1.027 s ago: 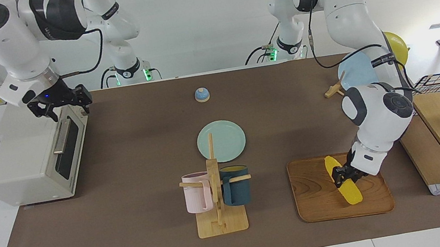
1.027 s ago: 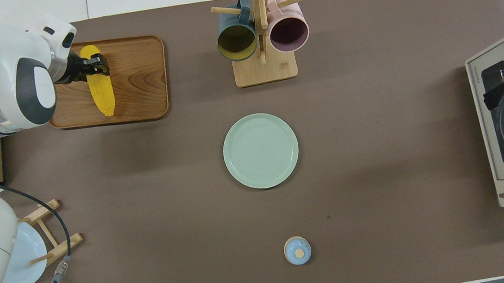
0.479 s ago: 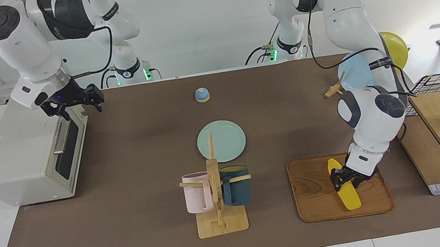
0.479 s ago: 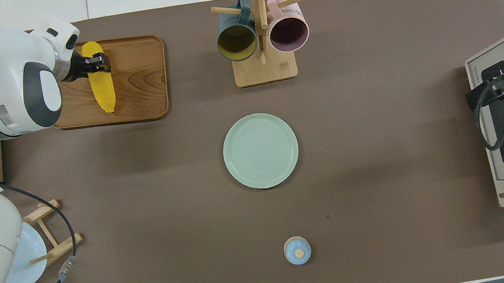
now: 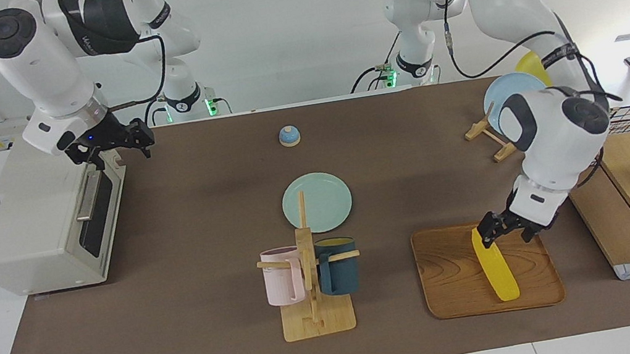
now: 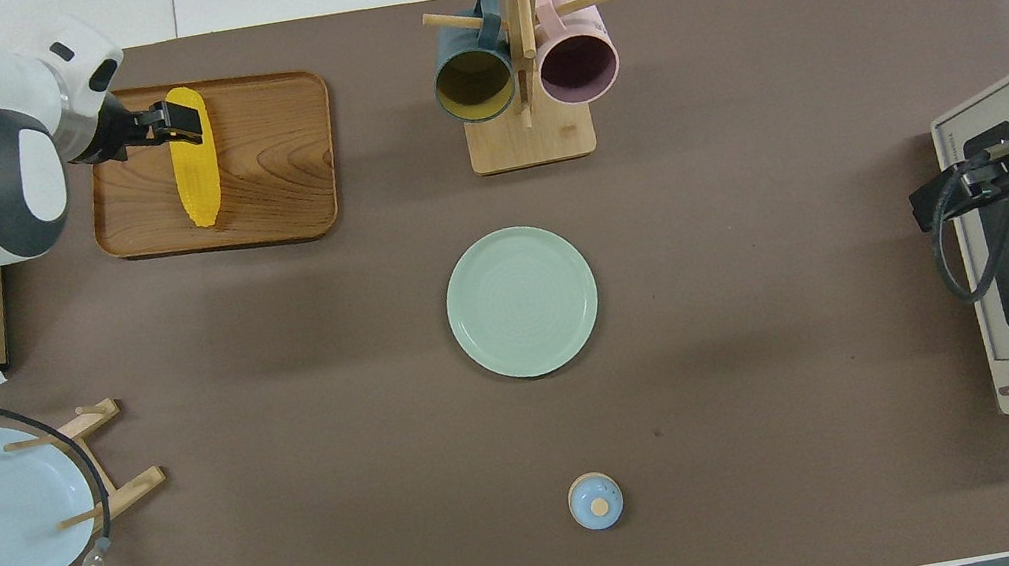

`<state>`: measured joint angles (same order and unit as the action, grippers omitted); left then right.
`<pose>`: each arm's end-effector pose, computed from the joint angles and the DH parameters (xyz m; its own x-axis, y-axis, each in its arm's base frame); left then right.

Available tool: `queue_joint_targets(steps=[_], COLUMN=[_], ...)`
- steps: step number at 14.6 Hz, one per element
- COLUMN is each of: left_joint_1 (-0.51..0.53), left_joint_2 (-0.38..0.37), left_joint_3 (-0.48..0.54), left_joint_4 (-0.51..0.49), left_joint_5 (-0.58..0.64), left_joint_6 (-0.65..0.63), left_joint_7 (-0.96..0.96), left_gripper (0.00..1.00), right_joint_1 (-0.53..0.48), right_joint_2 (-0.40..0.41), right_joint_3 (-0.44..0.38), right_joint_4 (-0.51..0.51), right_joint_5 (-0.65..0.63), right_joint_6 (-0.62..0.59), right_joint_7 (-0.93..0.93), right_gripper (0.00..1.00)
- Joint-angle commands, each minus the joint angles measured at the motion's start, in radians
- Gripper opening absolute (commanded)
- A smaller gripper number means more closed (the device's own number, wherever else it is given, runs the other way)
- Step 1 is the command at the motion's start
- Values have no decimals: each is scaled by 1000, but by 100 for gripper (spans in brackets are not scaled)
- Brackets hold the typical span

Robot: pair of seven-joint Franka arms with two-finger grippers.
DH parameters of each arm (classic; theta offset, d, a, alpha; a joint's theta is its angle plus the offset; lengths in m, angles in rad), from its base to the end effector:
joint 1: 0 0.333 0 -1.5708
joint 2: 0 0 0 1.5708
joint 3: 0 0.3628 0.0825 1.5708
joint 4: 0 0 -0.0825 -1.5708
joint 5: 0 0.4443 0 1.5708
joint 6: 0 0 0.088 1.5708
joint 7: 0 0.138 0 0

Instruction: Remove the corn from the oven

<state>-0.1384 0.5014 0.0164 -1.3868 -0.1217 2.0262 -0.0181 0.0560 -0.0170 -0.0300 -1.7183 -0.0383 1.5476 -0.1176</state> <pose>0.7934 -0.1101 0.4272 0.9897 -0.0525 0.1330 -0.0674 -0.9917 0.1099 0.5934 0.0100 0.5714 0.9774 0.1419 -0.1564 0.1467 -0.9890 0.0192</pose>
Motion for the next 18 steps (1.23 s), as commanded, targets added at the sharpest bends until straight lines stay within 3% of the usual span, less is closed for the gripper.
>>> queue_joint_targets(steps=[1, 6, 10, 15, 18], left_joint_1=[6, 2, 6, 117, 105], left_joint_2=[-162, -371, -492, -549, -593], left_joint_3=[4, 17, 14, -76, -70], left_joint_4=[-40, -32, -31, -41, -150], left_joint_5=[17, 91, 120, 119, 117], left_joint_6=[-180, -492, -680, -774, -671], left_joint_7=[-23, -65, -65, -65, -65], left_gripper=[100, 100, 100, 100, 100], right_joint_1=[16, -8, -7, -8, 1], right_joint_2=[11, 12, 8, 8, -1], right_joint_3=[-22, -5, -7, -7, -7], right_joint_4=[23, 25, 26, 31, 55], right_joint_5=[14, 14, 26, 31, 29], right_joint_6=[-18, -18, -12, -1, -6], right_joint_7=[16, 18, 44, 73, 75], right_gripper=[100, 100, 100, 100, 100])
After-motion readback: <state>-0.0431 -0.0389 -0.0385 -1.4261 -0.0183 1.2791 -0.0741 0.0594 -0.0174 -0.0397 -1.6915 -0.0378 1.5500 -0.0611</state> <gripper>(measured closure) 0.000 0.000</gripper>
